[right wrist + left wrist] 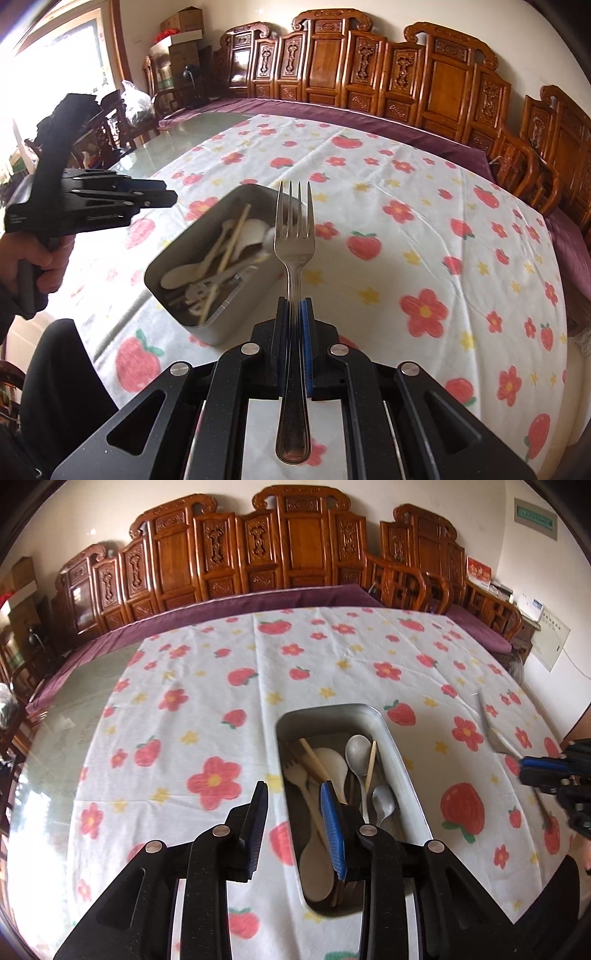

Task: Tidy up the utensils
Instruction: 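Lower the steel fork into the metal tray and open the right gripper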

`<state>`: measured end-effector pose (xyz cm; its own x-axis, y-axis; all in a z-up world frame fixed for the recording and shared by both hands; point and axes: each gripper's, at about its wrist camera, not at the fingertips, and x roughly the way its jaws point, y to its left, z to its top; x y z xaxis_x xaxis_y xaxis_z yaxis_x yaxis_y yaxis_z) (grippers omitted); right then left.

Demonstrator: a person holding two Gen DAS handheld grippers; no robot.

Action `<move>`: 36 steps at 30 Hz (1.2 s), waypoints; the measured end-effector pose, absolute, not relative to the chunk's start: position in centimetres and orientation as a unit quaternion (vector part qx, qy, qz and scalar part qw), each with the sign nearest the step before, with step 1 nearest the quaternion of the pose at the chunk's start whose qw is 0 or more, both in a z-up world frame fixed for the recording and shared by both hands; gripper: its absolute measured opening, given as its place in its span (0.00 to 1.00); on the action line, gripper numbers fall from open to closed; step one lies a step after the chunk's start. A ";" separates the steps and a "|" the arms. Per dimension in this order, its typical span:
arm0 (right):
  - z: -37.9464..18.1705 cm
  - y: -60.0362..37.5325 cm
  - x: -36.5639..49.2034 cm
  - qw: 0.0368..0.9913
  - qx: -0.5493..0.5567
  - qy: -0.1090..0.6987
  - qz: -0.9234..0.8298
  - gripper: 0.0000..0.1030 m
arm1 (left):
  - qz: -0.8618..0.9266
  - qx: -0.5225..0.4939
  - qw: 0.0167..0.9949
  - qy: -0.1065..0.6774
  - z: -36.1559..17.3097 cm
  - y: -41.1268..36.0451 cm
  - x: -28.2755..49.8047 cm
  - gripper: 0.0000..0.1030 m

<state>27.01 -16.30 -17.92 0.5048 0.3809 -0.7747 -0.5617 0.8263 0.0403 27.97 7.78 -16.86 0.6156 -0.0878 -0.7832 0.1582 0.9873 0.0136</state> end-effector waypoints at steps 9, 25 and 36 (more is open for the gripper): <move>-18.5 -11.9 27.6 0.853 -0.111 0.424 0.282 0.09 | -0.067 0.035 0.912 0.403 -13.7 10.6 25.5 0.27; -21.7 -5.5 31.3 0.839 -0.075 0.460 0.280 0.09 | -0.055 0.024 0.911 0.407 -15.5 13.5 25.1 0.27; -25.9 -2.5 33.6 0.833 -0.070 0.495 0.236 0.09 | -0.051 0.019 0.911 0.408 -15.5 13.8 24.5 0.28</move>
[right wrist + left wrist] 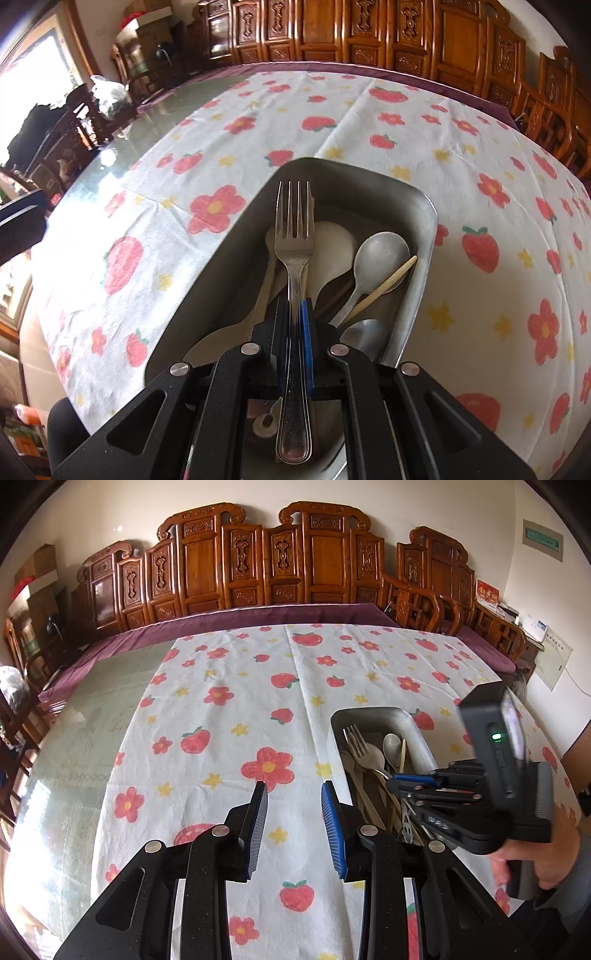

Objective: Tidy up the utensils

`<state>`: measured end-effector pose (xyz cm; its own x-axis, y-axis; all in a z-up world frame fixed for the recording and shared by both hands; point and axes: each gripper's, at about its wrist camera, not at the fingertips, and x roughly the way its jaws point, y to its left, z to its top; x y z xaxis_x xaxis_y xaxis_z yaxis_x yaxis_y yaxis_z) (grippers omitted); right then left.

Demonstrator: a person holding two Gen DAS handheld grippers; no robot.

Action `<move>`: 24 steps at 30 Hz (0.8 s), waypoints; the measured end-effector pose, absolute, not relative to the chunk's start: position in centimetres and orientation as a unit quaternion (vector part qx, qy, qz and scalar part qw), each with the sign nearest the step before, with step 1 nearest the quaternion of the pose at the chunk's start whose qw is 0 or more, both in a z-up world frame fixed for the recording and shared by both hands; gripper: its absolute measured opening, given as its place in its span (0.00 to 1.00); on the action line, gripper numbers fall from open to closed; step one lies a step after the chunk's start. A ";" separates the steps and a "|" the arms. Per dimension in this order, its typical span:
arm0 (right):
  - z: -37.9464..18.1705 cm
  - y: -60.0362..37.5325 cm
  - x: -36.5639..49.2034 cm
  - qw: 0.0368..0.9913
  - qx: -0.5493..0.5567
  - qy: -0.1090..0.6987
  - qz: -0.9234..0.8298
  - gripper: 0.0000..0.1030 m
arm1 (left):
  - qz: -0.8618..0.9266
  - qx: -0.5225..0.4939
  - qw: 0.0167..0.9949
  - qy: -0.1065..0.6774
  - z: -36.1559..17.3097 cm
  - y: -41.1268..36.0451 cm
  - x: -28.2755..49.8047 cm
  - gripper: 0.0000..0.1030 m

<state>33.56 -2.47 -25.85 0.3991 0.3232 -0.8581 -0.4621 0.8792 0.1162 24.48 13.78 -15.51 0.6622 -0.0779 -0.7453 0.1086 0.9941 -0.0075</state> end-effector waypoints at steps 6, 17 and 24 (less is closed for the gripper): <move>-25.5 -2.7 32.8 0.839 -0.081 0.480 0.242 0.10 | -0.050 0.020 0.916 0.397 -14.4 13.4 23.7 0.29; -20.9 -7.0 29.4 0.862 -0.039 0.438 0.252 0.24 | -0.043 0.016 0.925 0.378 -12.1 11.5 21.7 0.55; -17.7 -11.9 24.3 0.887 -0.042 0.401 0.226 0.72 | -0.040 0.001 0.931 0.363 -11.1 9.4 19.9 0.78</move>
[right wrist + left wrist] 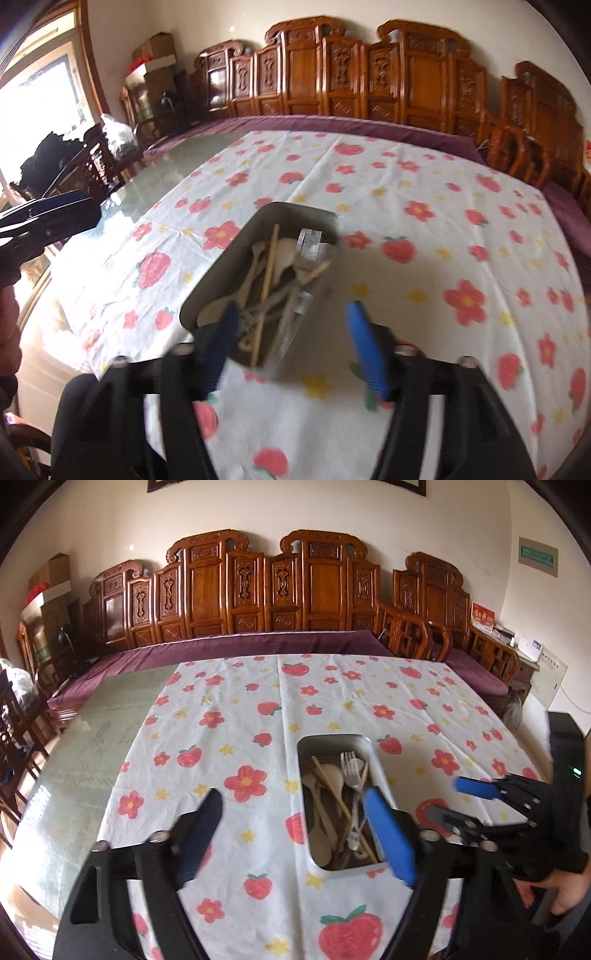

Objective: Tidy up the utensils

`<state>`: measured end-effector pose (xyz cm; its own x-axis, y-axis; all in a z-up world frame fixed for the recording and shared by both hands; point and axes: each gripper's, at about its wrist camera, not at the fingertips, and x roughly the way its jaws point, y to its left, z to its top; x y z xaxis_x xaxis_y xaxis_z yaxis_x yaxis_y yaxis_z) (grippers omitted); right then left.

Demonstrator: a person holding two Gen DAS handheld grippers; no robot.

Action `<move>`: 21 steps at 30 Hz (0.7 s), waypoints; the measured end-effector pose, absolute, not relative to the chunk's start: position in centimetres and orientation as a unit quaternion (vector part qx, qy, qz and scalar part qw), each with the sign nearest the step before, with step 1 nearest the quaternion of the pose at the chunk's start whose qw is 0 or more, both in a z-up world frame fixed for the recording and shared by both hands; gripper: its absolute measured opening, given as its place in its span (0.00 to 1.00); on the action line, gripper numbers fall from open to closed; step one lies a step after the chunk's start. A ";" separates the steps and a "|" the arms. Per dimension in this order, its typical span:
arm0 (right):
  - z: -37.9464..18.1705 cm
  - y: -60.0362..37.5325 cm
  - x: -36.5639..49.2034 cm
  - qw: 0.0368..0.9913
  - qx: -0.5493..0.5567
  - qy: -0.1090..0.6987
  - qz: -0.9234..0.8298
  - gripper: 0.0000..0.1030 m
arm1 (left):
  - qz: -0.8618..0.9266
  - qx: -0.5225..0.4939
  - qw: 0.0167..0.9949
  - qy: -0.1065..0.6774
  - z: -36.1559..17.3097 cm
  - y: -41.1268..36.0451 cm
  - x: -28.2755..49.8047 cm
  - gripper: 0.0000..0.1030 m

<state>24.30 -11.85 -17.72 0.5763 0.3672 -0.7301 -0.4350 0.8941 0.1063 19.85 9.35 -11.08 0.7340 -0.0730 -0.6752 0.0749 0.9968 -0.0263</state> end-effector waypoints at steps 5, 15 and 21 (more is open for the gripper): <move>-15.9 -15.7 20.9 0.902 -0.030 0.382 0.200 0.95 | -0.048 0.006 0.930 0.365 -10.9 7.0 18.7 0.87; -12.0 -21.5 15.9 0.925 0.002 0.346 0.154 0.98 | -0.058 -0.008 0.931 0.359 -10.1 2.7 15.4 0.93; -8.5 -23.3 13.1 0.944 0.008 0.295 0.148 0.98 | -0.050 -0.002 0.947 0.318 -6.6 1.2 12.6 0.93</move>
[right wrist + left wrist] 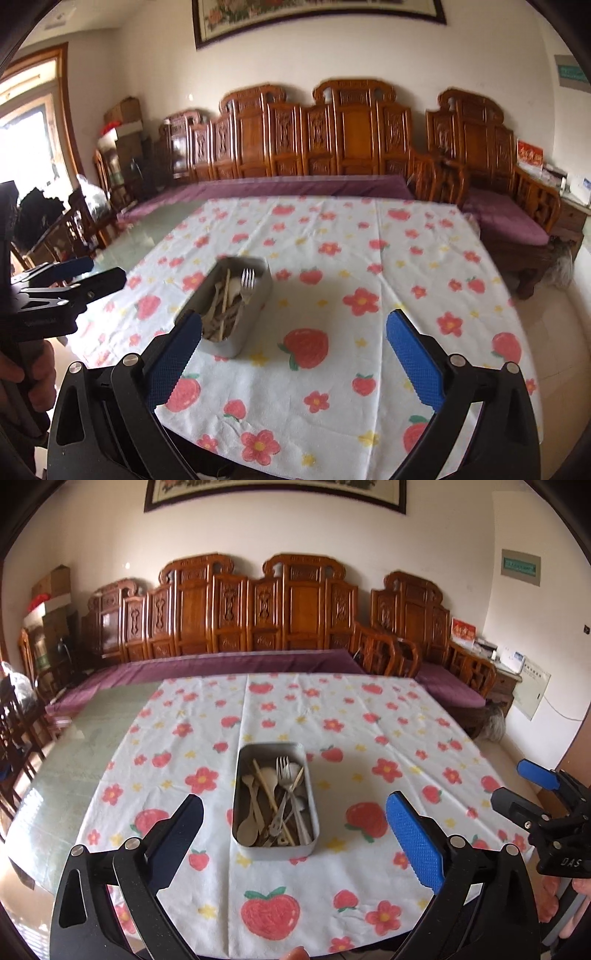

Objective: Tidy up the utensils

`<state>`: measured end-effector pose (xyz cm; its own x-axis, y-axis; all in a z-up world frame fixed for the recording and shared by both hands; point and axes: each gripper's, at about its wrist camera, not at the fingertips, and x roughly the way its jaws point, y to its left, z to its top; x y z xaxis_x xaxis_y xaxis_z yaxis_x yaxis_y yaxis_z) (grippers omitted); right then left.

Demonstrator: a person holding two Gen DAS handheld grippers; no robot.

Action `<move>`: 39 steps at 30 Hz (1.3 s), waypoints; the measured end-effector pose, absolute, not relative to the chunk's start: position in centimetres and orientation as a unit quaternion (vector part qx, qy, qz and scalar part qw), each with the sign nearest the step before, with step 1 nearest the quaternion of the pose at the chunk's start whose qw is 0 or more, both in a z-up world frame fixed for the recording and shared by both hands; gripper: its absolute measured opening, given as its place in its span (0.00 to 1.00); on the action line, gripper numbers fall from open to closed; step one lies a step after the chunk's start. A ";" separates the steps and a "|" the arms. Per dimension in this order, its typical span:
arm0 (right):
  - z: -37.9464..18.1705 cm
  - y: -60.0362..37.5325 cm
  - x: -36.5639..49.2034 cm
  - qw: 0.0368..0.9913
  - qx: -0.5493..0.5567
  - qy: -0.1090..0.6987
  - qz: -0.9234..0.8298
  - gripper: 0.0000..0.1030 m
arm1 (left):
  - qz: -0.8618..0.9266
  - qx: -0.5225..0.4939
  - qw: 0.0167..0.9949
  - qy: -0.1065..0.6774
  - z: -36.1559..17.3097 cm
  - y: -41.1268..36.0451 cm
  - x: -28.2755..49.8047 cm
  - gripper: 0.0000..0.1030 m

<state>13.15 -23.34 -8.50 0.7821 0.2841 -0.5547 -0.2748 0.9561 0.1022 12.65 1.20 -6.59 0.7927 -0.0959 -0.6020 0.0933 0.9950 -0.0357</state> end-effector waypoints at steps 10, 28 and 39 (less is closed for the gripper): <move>-3.5 -24.5 8.5 0.965 0.016 0.220 0.139 0.98 | -0.054 0.015 0.963 0.262 -1.7 -0.8 8.9 0.93; -2.1 -25.5 6.8 0.972 0.024 0.197 0.126 0.98 | -0.058 0.000 0.969 0.242 -0.9 -0.6 6.7 0.93; -2.0 -25.5 6.6 0.972 0.025 0.197 0.125 0.98 | -0.054 0.012 0.970 0.239 -1.0 -1.2 6.6 0.93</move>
<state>6.58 -25.54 -2.01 0.8912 0.2532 -0.3764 -0.2339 0.9674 0.0970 6.62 -1.23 -0.99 0.8804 -0.0981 -0.4639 0.1095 0.9940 -0.0025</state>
